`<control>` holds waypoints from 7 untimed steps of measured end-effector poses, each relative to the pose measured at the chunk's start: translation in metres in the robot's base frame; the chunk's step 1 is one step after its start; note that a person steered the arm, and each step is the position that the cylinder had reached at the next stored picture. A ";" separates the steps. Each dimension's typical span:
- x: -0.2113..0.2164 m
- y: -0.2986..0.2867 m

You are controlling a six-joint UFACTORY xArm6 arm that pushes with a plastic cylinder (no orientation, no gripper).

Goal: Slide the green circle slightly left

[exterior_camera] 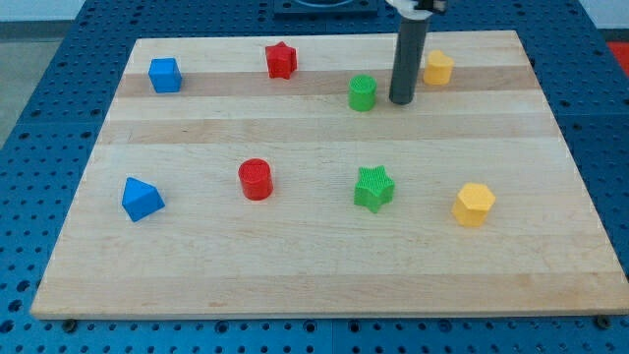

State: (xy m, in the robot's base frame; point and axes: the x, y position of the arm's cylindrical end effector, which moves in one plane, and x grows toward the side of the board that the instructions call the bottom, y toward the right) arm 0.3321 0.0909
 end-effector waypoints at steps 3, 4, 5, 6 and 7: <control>0.000 -0.074; 0.000 -0.096; 0.000 -0.119; 0.000 -0.144; 0.000 -0.167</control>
State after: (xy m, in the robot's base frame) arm 0.3320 -0.0762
